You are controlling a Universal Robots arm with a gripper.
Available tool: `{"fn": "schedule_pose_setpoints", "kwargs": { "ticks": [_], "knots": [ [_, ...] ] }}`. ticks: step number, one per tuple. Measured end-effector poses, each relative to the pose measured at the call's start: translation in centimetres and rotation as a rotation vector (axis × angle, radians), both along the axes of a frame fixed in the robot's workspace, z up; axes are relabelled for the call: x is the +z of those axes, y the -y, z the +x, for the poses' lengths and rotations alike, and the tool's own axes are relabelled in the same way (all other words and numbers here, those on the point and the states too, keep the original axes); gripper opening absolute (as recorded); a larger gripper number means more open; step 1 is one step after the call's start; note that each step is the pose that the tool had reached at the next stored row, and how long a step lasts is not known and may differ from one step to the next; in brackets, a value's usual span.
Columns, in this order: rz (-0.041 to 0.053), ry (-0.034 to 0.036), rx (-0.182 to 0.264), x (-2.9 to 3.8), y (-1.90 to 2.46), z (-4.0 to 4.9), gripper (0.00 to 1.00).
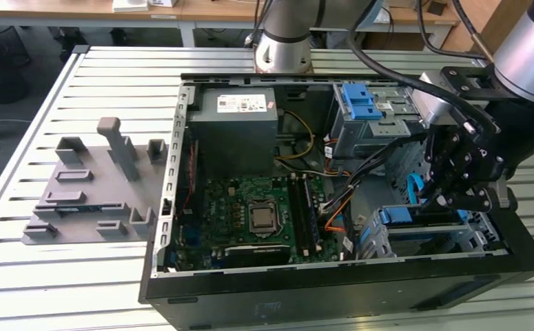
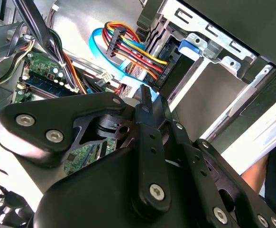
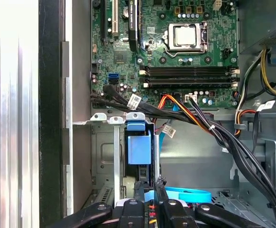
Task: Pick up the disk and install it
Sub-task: 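Insert the second disk wire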
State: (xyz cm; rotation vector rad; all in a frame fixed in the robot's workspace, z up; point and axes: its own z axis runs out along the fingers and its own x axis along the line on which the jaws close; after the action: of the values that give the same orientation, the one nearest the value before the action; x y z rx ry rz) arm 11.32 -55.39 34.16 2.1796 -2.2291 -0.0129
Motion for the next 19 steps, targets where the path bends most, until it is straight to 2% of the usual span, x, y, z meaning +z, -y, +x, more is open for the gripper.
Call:
{"fn": "schedule_pose_setpoints", "kwargs": {
  "ticks": [9,10,11,13,14,19],
  "knots": [
    [-0.0001,0.0,0.0,0.05,0.0,0.0,0.23],
    [0.0,0.0,0.0,0.05,0.0,0.0,0.22],
    [0.0,0.0,0.0,0.05,0.0,0.0,0.15],
    [-0.0001,0.0,0.0,0.06,0.0,0.0,0.15],
    [-0.0001,0.0,0.0,0.06,0.0,0.0,0.11],
    [0.0,0.0,0.0,0.07,0.0,0.0,0.11]
  ]
}}
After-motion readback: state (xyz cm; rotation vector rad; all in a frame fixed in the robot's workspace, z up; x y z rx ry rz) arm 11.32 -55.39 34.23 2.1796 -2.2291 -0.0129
